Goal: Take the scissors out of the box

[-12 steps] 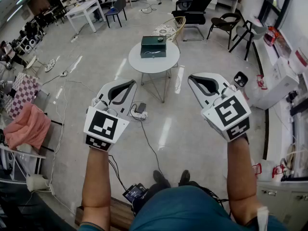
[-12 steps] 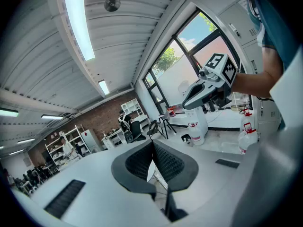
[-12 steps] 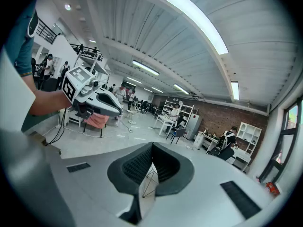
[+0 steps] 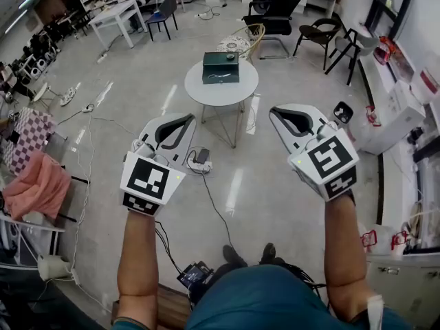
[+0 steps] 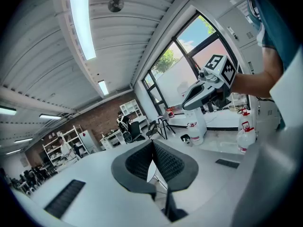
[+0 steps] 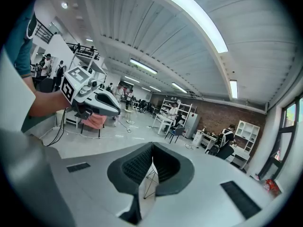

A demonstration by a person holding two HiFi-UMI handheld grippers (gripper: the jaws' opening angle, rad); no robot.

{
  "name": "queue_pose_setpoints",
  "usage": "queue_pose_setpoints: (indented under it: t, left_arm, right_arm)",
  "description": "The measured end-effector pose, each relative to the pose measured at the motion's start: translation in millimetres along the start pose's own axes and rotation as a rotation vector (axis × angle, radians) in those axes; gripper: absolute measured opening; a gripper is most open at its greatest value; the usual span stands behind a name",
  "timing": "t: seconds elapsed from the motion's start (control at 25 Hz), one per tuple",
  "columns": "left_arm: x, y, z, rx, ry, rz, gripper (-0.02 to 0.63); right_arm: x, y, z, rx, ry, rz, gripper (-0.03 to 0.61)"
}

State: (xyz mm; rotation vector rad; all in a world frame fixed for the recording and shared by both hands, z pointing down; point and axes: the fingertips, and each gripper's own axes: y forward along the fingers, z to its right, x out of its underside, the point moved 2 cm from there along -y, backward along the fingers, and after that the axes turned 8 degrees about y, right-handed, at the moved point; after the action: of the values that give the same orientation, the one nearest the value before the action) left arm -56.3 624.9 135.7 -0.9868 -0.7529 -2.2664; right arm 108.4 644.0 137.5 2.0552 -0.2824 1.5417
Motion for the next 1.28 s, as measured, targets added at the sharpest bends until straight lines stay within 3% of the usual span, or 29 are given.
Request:
queue_pose_setpoints:
  t: [0.56, 1.28]
  left_arm:
    - [60, 1, -60, 0.017, -0.022, 0.001, 0.018]
    - [82, 165, -137, -0.073, -0.069, -0.126, 0.018]
  right_arm:
    - [-28, 85, -10, 0.015, 0.03, 0.019, 0.038]
    - [-18, 233, 152, -0.141, 0.026, 0.036, 0.038]
